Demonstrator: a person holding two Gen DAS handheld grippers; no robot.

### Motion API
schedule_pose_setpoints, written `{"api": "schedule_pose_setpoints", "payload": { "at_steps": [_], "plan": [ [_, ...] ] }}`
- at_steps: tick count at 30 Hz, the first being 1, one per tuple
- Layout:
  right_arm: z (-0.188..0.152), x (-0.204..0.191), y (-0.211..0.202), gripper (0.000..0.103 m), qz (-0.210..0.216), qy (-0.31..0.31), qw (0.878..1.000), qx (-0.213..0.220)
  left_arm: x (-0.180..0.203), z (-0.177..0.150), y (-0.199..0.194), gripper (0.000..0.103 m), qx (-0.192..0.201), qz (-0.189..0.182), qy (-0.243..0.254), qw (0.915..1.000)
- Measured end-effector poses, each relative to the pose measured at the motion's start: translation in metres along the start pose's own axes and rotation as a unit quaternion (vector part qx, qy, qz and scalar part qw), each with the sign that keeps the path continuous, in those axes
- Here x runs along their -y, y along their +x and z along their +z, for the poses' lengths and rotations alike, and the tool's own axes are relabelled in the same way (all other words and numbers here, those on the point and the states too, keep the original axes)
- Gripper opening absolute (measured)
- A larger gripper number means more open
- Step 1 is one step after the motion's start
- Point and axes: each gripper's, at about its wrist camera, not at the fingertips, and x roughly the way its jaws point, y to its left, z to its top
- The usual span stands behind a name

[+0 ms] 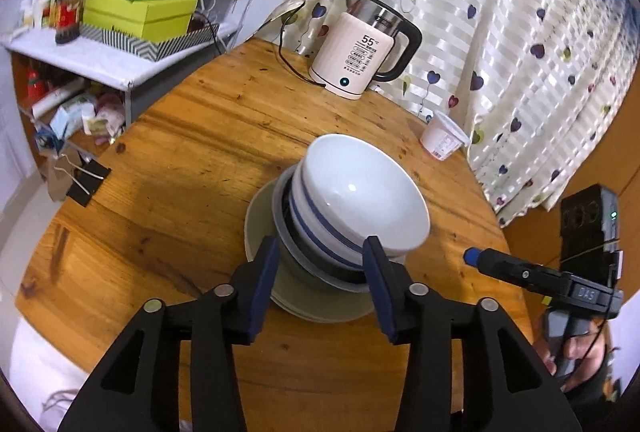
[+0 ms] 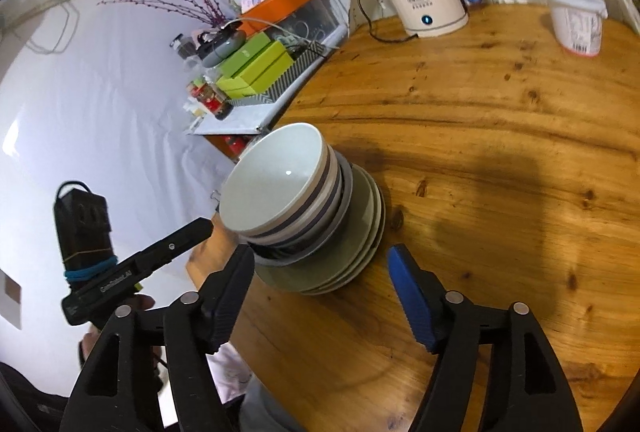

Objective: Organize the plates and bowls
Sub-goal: 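Open both tools and withdraw them from the stack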

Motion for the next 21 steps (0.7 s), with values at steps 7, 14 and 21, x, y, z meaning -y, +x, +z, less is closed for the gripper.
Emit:
{"api": "schedule_pose_setpoints", "payload": {
  "at_steps": [7, 14, 21],
  "plan": [
    [-0.011, -0.017, -0.014, 0.076, -0.029, -0.033, 0.999, 0.011, 0.017, -0.010, -0.008, 0.054, 0.001, 0.020, 0.018, 0.9996],
    [-0.020, -0.026, -0.019, 0.082, -0.053, -0.051, 0.997, 0.014, 0.030, -0.019, -0.010, 0.055, 0.001, 0.035, 0.032, 0.9989],
    [-0.029, -0.037, -0.016, 0.083, -0.075, -0.074, 0.994, 0.010, 0.045, -0.029, -0.010, 0.055, 0.000, 0.051, 0.054, 0.9972]
  ]
}}
